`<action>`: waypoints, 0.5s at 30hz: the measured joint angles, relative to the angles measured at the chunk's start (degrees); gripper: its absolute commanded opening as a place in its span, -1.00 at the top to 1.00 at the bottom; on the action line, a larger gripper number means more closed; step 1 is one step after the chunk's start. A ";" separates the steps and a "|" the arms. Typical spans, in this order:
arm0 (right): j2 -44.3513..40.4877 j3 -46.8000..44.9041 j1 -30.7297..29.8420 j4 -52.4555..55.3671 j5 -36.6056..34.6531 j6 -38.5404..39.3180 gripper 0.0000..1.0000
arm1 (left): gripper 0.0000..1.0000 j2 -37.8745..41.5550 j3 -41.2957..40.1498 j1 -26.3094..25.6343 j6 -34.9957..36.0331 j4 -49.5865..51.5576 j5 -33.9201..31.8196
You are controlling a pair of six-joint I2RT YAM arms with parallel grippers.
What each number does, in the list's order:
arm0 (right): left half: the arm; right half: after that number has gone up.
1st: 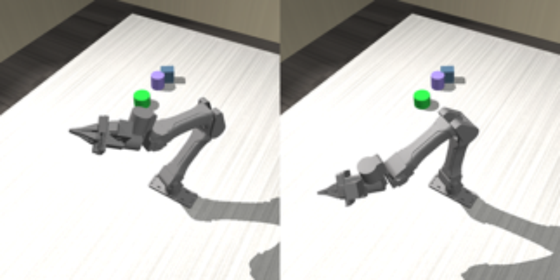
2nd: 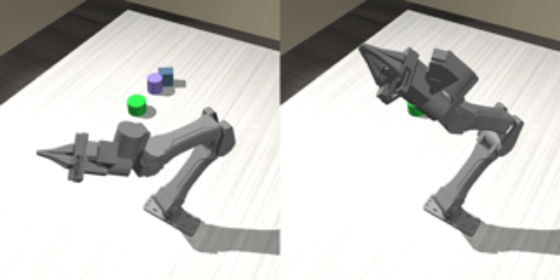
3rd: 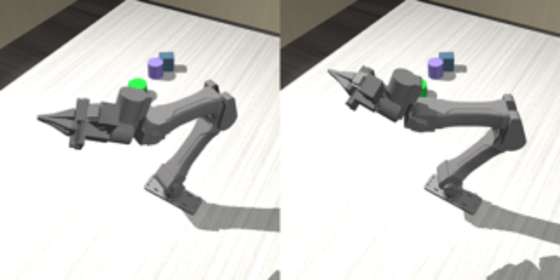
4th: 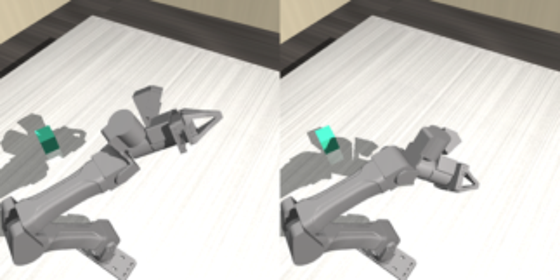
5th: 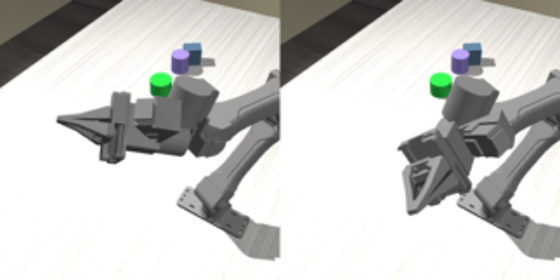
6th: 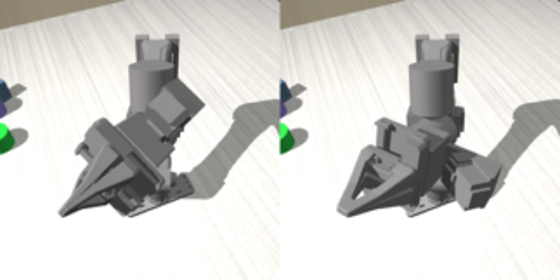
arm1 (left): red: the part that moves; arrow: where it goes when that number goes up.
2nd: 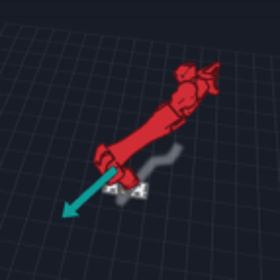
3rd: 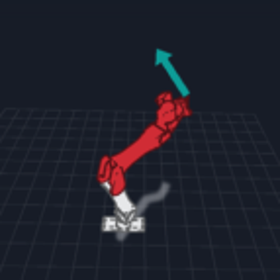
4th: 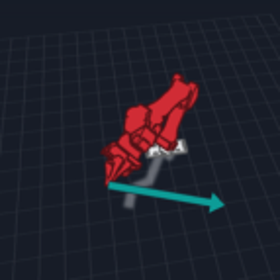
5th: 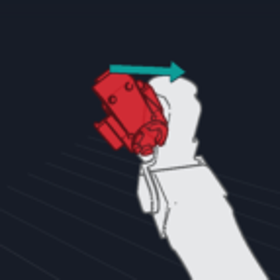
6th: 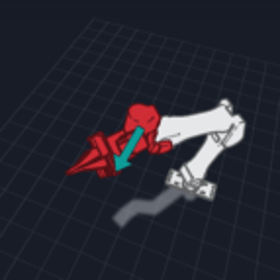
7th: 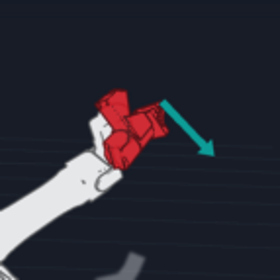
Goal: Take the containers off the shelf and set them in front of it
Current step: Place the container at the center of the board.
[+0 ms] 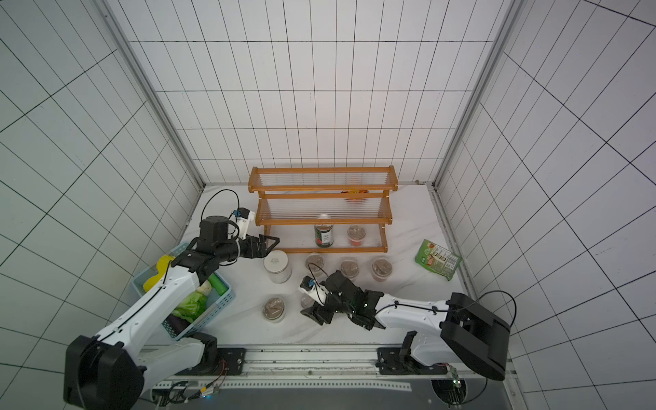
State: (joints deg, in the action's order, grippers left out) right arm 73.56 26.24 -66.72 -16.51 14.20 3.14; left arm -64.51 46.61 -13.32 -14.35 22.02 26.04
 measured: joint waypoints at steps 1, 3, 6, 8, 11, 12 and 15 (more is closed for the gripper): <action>0.09 -0.31 -0.44 -0.20 -0.07 0.00 -0.39 | -0.97 0.00 0.00 0.00 0.00 0.02 0.00; 0.85 -0.68 -1.22 -0.20 -0.35 0.04 -0.41 | -0.97 0.00 0.00 0.00 0.00 0.02 0.04; 2.56 -0.70 -1.55 -0.63 -1.29 0.13 -0.47 | -0.97 -0.02 0.00 0.00 0.02 0.02 0.24; 2.84 -0.70 -1.55 -1.22 -1.86 0.26 -0.52 | -0.97 -0.02 0.00 0.00 0.02 0.00 0.37; 3.30 -0.70 -1.57 -1.53 -3.30 0.55 -0.56 | -0.97 -0.02 0.00 0.00 0.02 0.02 0.46; 3.56 -0.70 -1.55 -1.22 -4.09 0.70 -0.57 | -0.97 -0.02 0.00 0.00 0.02 0.00 0.46; 3.87 -0.70 -1.57 0.15 -6.16 1.09 -0.62 | -0.97 -0.02 0.00 0.00 0.02 0.00 0.46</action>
State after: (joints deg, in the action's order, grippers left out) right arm 77.43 25.54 -68.29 -16.36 8.03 4.23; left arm -64.53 46.61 -13.32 -14.33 22.02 26.50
